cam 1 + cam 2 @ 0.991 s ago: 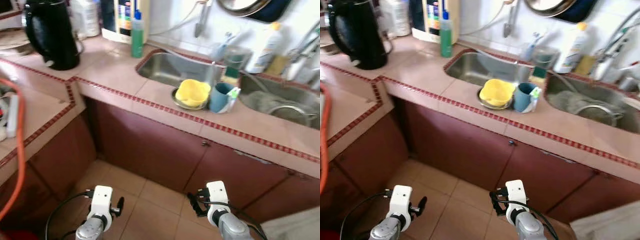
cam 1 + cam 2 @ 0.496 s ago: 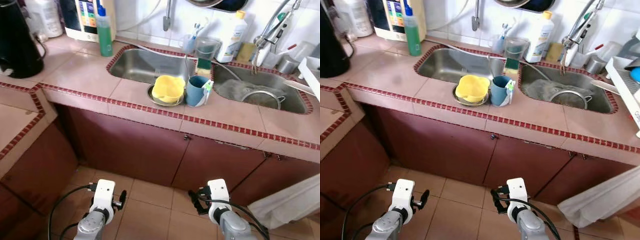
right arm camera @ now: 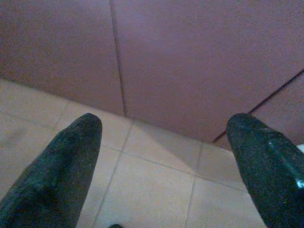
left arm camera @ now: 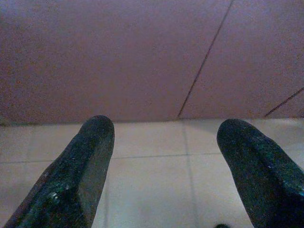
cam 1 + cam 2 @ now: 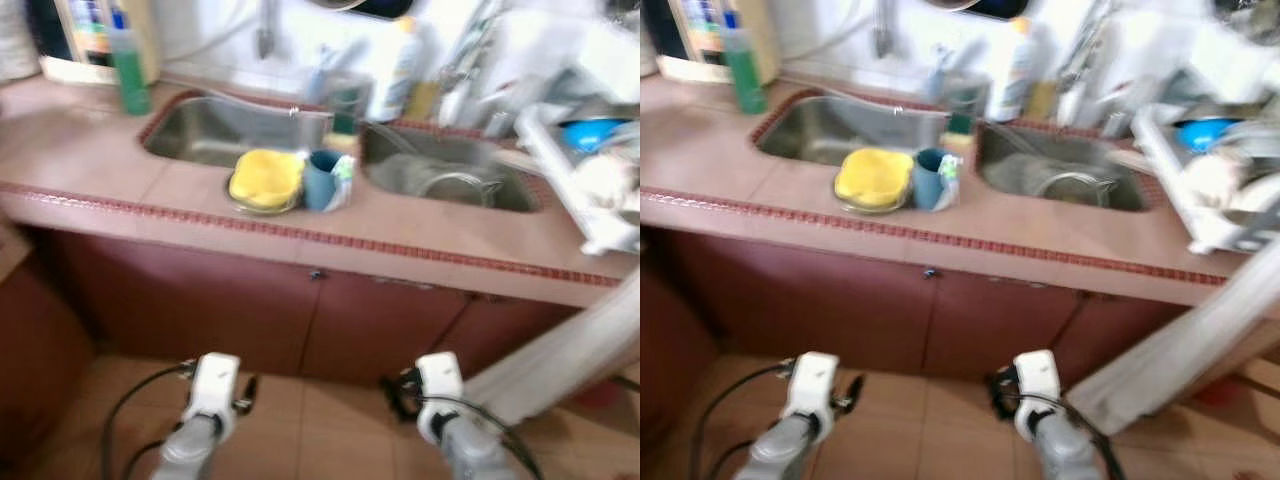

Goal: Kitchen organization

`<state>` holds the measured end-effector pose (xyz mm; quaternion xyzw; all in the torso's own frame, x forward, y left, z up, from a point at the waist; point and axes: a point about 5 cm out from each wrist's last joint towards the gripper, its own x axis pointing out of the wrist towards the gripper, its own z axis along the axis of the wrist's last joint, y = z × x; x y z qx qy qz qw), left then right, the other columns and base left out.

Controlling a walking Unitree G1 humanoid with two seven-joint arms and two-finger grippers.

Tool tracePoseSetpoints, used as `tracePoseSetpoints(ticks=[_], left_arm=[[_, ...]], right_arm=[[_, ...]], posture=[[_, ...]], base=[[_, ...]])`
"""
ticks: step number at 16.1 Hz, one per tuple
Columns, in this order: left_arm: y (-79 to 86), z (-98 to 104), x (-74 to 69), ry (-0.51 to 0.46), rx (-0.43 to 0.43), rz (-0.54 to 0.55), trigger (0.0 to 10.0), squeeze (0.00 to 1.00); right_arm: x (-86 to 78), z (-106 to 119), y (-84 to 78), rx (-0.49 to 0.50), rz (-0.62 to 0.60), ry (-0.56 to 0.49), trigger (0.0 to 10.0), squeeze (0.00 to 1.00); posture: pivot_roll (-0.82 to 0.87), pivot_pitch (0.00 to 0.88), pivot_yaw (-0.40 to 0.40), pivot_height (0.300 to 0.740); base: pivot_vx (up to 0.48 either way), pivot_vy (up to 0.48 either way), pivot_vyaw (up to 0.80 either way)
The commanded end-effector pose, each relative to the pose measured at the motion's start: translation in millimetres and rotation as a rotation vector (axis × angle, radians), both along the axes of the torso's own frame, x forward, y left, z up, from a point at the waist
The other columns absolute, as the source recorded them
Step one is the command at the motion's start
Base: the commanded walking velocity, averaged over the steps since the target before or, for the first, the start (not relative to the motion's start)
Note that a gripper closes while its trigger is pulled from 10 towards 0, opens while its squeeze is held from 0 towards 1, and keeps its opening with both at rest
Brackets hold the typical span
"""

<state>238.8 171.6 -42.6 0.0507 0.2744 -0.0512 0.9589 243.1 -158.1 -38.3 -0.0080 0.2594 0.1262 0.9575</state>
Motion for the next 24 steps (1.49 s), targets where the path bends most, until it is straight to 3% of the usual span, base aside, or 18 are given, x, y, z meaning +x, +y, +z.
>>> tracePoseSetpoints(ticks=[1, 6, 8, 11, 13, 16, 18, 20, 22, 24], left_arm=[[-2.9, 5, 6.8, -0.025, -0.003, 0.006, 10.0, 0.0], [-2.0, 31, 31.2, -0.168, -0.031, -0.06, 10.0, 0.0], [0.3, 53, 41.2, -0.283, -0.062, -0.09, 10.0, 0.0], [1.0, 80, 34.9, -0.429, -0.082, -0.15, 10.0, 0.0], [-1.5, 98, 27.8, -0.53, -0.015, -0.188, 10.0, 0.0], [-7.1, 115, 27.9, -0.565, -0.019, -0.204, 10.0, 0.0], [-12.3, 125, 29.8, -0.596, 0.01, -0.248, 10.0, 0.0], [-16.7, 146, 30.4, -0.635, -0.063, -0.255, 10.0, 0.0], [-14.9, 155, 27.7, -0.651, -0.137, -0.243, 10.0, 0.0], [-4.4, 148, 25.5, -0.63, -0.071, -0.253, 10.0, 0.0]], right_arm=[[4.0, 4, -4.3, -0.004, 0.0, -0.023, 10.0, 0.0], [30.0, 28, -4.7, -0.002, 0.025, -0.143, 10.0, 0.0], [44.3, 48, -5.0, 0.007, 0.056, -0.251, 10.0, 0.0], [49.1, 74, -7.7, 0.005, 0.104, -0.43, 10.0, 0.0], [48.0, 92, -8.6, -0.027, 0.111, -0.543, 10.0, 0.0], [53.5, 119, -1.9, -0.058, 0.141, -0.67, 10.0, 0.0], [56.5, 129, 2.6, -0.05, 0.176, -0.7, 10.0, 0.0], [56.3, 147, 8.4, -0.051, 0.268, -0.758, 10.0, 0.0], [54.7, 160, 10.5, -0.021, 0.278, -0.797, 10.0, 0.0], [52.8, 156, 8.0, -0.033, 0.269, -0.782, 10.0, 0.0]], posture=[[0.04, 0.0, -0.075, 0.732], [0.04, 0.0, -0.075, 0.732], [0.04, 0.0, -0.073, 0.732], [0.04, 0.0, -0.079, 0.732], [0.04, 0.0, -0.081, 0.732], [0.04, 0.0, -0.076, 0.732], [0.03, 0.0, -0.07, 0.732], [0.03, 0.0, -0.071, 0.732], [0.03, 0.0, -0.076, 0.732], [0.03, 0.0, -0.084, 0.732]], base=[[0.0, 0.0, 0.0], [0.0, 0.0, 0.0], [0.0, 0.0, 0.0], [0.0, 0.0, 0.0], [0.0, 0.0, 0.0], [0.0, 0.0, 0.0], [0.0, 0.0, 0.0], [0.0, 0.0, 0.0], [0.0, 0.0, 0.0], [0.0, 0.0, 0.0]])
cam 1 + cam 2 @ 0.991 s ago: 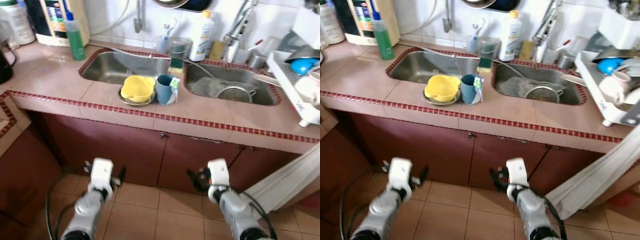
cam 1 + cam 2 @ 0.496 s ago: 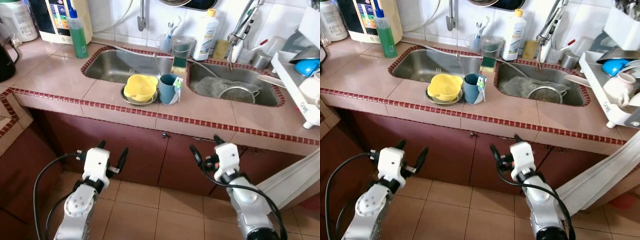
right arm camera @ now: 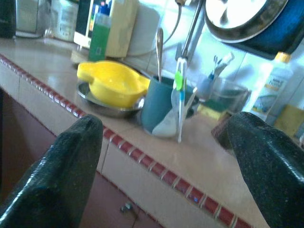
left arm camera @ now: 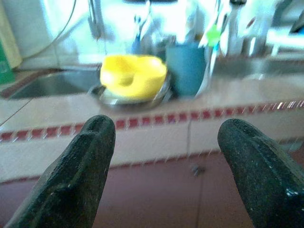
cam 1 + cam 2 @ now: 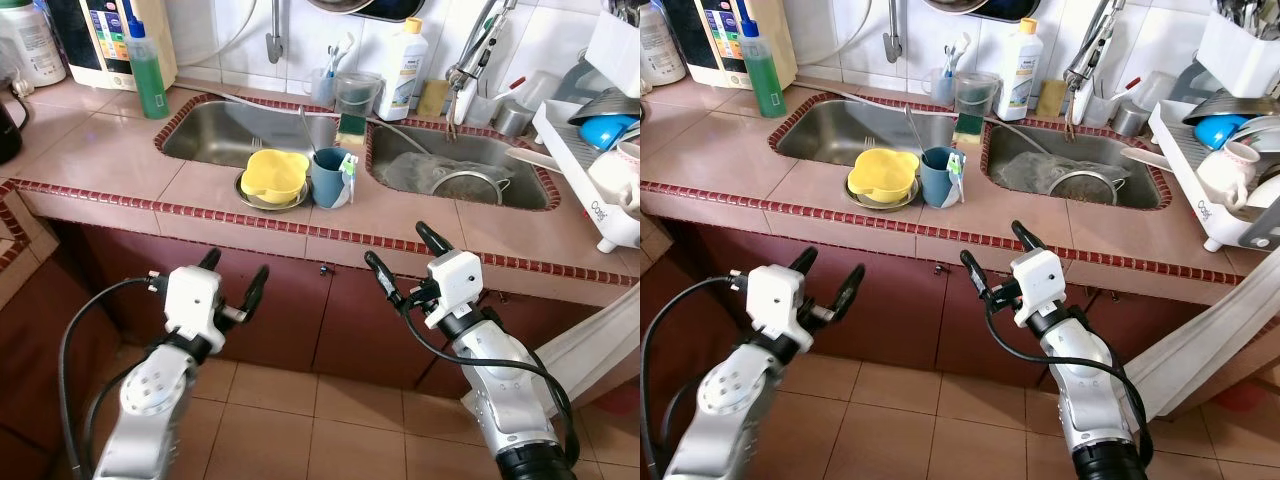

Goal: Kitchen organization

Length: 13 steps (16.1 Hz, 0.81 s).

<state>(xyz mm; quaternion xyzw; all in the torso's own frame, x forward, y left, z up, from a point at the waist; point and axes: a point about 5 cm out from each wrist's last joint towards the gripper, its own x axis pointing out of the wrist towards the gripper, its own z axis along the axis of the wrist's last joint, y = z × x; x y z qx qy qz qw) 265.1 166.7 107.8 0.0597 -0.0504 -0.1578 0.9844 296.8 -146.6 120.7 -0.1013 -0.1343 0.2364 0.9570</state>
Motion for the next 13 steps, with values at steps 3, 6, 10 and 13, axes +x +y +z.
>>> tracePoseSetpoints(ticks=[3, 6, 10, 13], left_arm=[[1.9, 5, 2.1, 0.008, 0.007, -0.009, 10.0, 0.0], [4.3, 8, 5.1, 0.022, 0.007, 0.001, 10.0, 0.0], [5.3, 7, 5.1, 0.024, -0.014, 0.072, 10.0, 0.0], [-1.6, 6, 9.9, 0.063, -0.034, 0.025, 10.0, 0.0]], right_arm=[[-0.1, 2, -5.5, 0.001, -0.014, 0.018, 10.0, 0.0], [0.3, 2, -9.8, -0.007, -0.03, 0.034, 10.0, 0.0], [-8.0, -2, -23.4, 0.081, -0.179, 0.062, 10.0, 0.0], [-11.5, -2, -13.3, 0.079, -0.158, 0.059, 10.0, 0.0]], posture=[[0.03, 0.0, -0.086, 0.732], [0.03, 0.0, -0.088, 0.732], [0.02, 0.0, -0.073, 0.732], [0.01, 0.0, -0.062, 0.732]], base=[[0.0, 0.0, 0.0], [0.0, 0.0, 0.0], [0.0, 0.0, 0.0], [0.0, 0.0, 0.0]])
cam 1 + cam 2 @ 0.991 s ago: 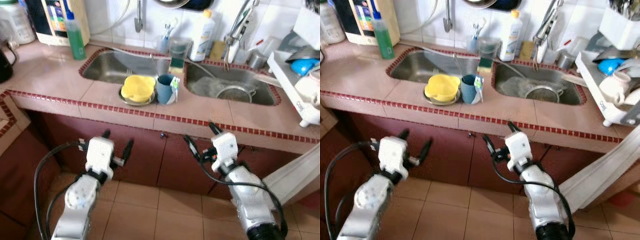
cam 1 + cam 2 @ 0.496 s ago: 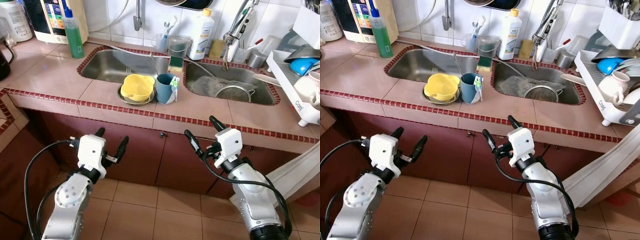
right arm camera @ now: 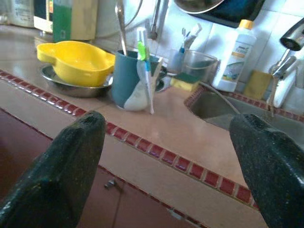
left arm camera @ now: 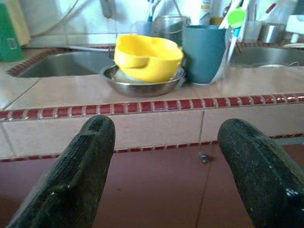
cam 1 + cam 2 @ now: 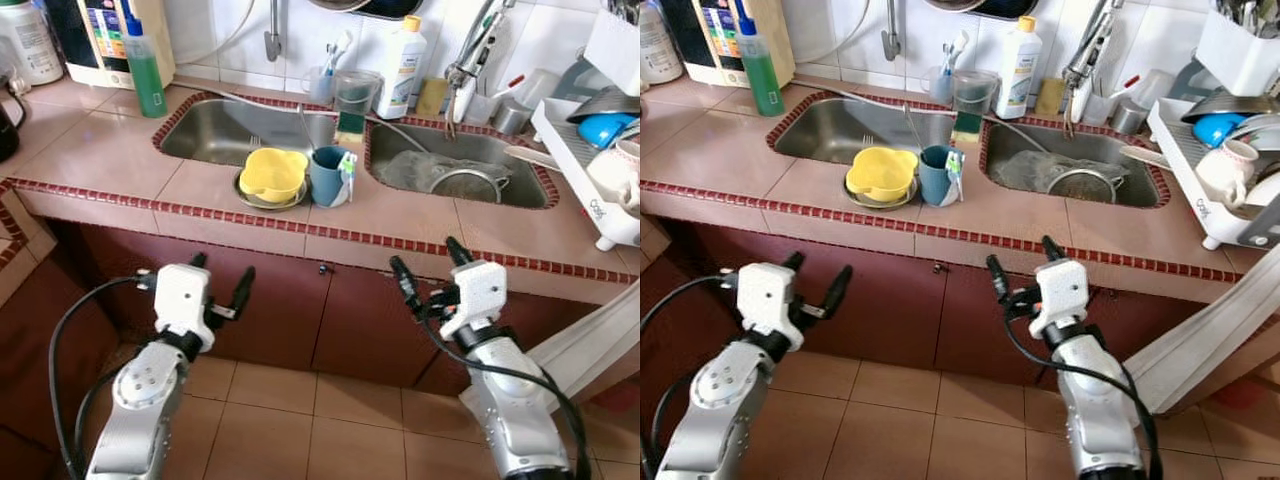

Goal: Kitchen organization

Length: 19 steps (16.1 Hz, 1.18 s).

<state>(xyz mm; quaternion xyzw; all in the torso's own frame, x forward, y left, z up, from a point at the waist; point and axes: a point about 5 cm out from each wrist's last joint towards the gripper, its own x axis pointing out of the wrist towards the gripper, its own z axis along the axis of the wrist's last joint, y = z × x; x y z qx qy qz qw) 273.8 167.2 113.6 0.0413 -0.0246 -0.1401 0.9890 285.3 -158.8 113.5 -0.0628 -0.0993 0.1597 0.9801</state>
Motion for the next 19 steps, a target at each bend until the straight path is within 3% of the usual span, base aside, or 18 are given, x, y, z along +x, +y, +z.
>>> tracePoseSetpoints(ticks=[1, 9, 19], left_arm=[[-1.9, 1, 4.0, 0.019, 0.002, -0.012, 10.0, 0.0], [-2.2, 5, 12.4, 0.021, 0.003, 0.004, 10.0, 0.0], [-4.3, 6, 8.7, 0.018, -0.003, 0.001, 10.0, 0.0]], right_arm=[[0.4, 6, 0.7, -0.005, -0.001, -0.018, 10.0, 0.0], [2.2, 9, 7.0, -0.007, 0.011, -0.008, 10.0, 0.0], [4.9, 9, 13.5, -0.004, 0.04, 0.005, 10.0, 0.0]], posture=[[0.0, 0.0, -0.056, 0.732], [0.01, 0.0, -0.069, 0.732], [0.03, 0.0, -0.085, 0.732]], base=[[0.0, 0.0, 0.0], [0.0, 0.0, 0.0], [0.273, 0.0, 0.0]])
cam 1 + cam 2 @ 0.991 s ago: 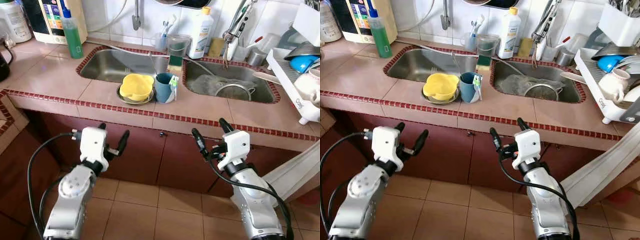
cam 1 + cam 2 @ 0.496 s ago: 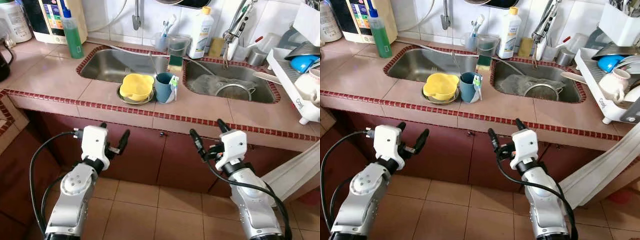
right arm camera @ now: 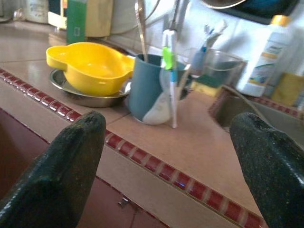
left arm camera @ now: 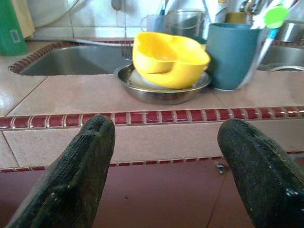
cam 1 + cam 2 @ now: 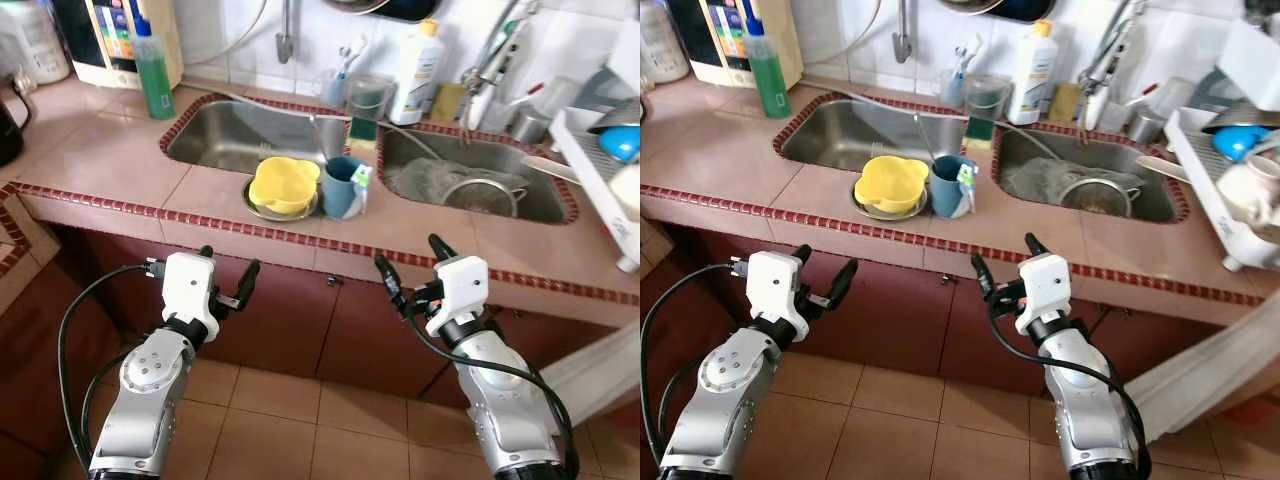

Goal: Kitchen organization

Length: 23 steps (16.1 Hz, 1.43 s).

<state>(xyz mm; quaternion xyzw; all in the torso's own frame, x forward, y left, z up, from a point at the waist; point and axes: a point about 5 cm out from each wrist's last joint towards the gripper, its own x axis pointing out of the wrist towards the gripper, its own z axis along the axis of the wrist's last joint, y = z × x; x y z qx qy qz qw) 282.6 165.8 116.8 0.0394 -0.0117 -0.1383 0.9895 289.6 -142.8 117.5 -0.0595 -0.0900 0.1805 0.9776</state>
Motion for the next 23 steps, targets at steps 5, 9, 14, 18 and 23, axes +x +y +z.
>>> tracePoseSetpoints(ticks=[5, 9, 14, 18, 23], left_arm=[[-2.8, 3.1, -2.2, -0.012, 0.002, 0.0, 10.0, 0.0], [-1.5, 3.0, -4.4, -0.011, 0.0, 0.013, 10.0, 0.0], [0.3, 3.2, -6.3, -0.011, 0.0, 0.027, 10.0, 0.0], [2.2, 4.3, -7.6, -0.016, -0.001, 0.034, 10.0, 0.0], [-4.0, 10.7, -10.3, -0.055, -0.044, 0.003, 10.0, 0.0]], right_arm=[[1.9, 5.3, -0.3, -0.036, 0.04, -0.017, 10.0, 0.0], [2.5, 5.8, 0.3, -0.041, 0.057, -0.013, 10.0, 0.0], [2.8, 5.9, 0.8, -0.052, 0.077, -0.009, 10.0, 0.0], [3.5, 5.8, 1.4, -0.058, 0.087, -0.006, 10.0, 0.0], [4.0, 5.5, -0.4, -0.077, 0.091, -0.005, 10.0, 0.0]], posture=[[0.04, 0.0, -0.099, 0.732], [0.05, 0.0, -0.106, 0.732], [0.06, 0.0, -0.113, 0.732], [0.06, 0.0, -0.116, 0.732], [0.05, 0.0, -0.119, 0.732]], base=[[0.283, 0.0, 0.0], [0.28, 0.0, 0.0], [0.28, 0.0, 0.0], [0.268, 0.0, 0.0], [0.0, 0.0, 0.0]])
